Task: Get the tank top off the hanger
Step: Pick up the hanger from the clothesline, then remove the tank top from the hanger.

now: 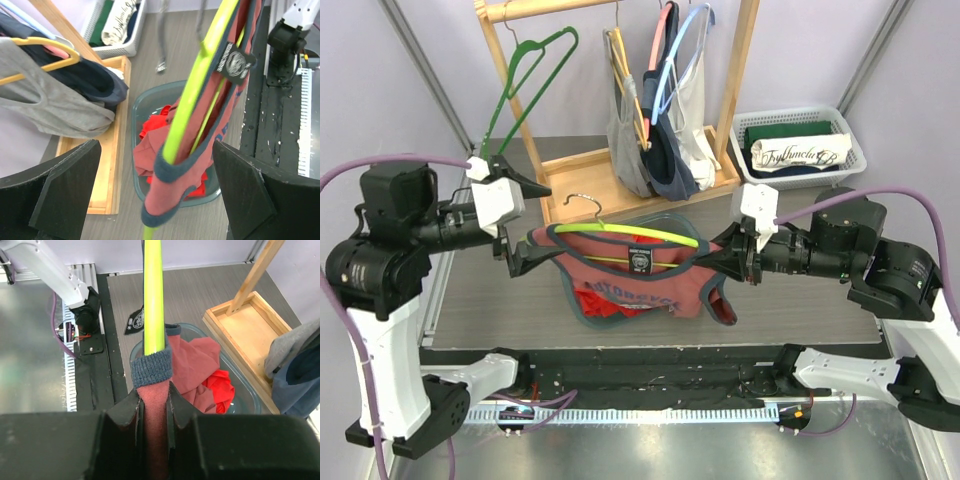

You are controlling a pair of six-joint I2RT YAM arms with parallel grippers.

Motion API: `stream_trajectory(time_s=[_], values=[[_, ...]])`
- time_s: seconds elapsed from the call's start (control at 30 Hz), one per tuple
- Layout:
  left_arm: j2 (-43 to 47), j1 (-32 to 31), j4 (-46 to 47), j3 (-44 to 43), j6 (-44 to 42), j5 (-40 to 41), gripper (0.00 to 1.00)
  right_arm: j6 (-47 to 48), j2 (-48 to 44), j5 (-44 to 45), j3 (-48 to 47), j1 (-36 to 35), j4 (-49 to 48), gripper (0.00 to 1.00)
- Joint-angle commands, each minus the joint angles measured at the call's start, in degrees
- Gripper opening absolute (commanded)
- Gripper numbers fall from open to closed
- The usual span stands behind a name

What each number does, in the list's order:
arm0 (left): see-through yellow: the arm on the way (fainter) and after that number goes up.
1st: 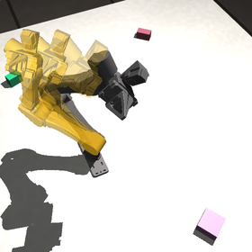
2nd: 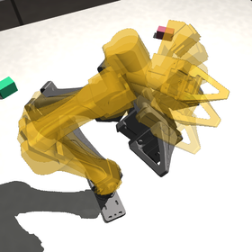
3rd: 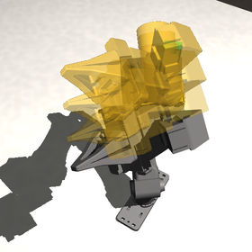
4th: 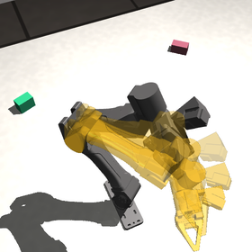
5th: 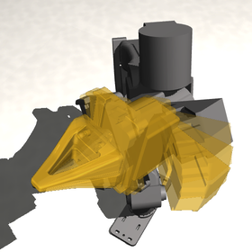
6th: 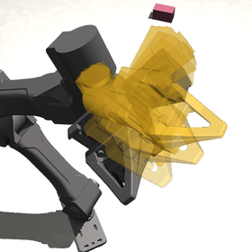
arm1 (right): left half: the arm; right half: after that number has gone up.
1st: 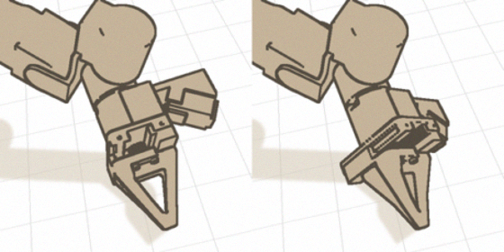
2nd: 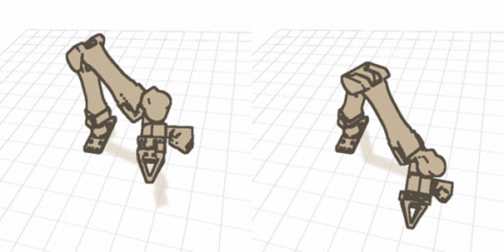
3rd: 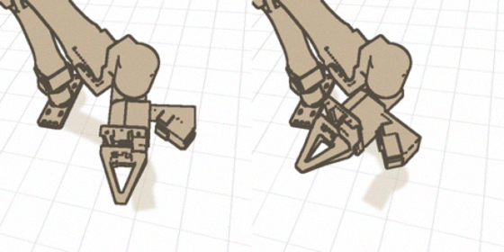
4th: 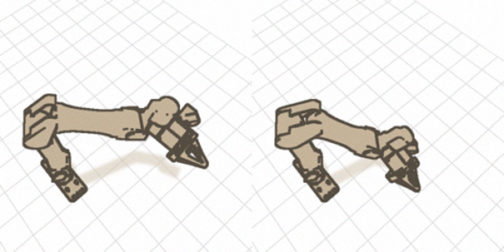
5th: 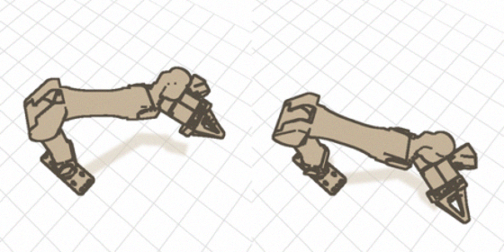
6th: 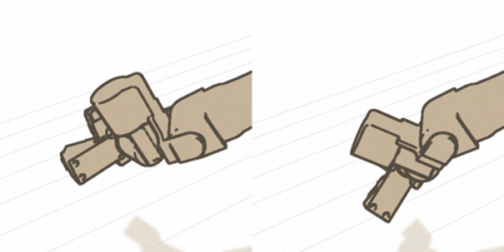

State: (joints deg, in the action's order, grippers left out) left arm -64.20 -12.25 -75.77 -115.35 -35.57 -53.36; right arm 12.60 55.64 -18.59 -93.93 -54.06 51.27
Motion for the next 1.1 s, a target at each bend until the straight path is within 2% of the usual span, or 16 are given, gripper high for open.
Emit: stream_trajectory(time_s=[0.0, 0.17, 0.3, 0.4, 0.73, 0.93, 1.03, 1.07], values=[[-0.4, 0.0, -6.3, 1.3, -6.3, -3.7, 0.97, 1.1, -2.1, -2.9, -2.3, -0.3, -4.8, 0.01], [-1.4, -0.1, -9.3, 1.1, -9.2, -4.8, 0.87, 1.9, -2.4, -2.4, -2.2, -0.3, -4.8, 0.01], [-2.9, 0.0, -13.3, 0.2, -11.1, -7.6, 0.67, 2.4, -1.4, -2.4, -2.3, -0.3, -4.9, 0.01], [-4.2, 0.0, -14.8, -0.8, -10.7, -10.8, 0.6, 2.7, 0.7, -2.8, -2.6, -0.3, -5.6, 0.01], [-5.2, -0.8, -12.8, 1.6, -2.4, -19.5, 0.52, 3.0, 3.4, -4.8, -2.7, -0.3, -11.6, 0.01], [-4.7, -1.9, -14.2, 4.1, -2.6, -19.8, 0.51, 2.9, 3.2, -2.9, -2.0, -0.2, -15.0, 0.01], [-4.4, -2.1, -14.3, 3.6, -2.7, -19.4, 0.47, 2.7, 3.4, -2.8, -1.3, -0.2, -16.0, 0.01], [-4.4, -2.2, -14.4, 3.3, -2.7, -19.4, 0.43, 2.7, 3.5, -2.8, -1.2, -0.2, -16.2, 0.01]])
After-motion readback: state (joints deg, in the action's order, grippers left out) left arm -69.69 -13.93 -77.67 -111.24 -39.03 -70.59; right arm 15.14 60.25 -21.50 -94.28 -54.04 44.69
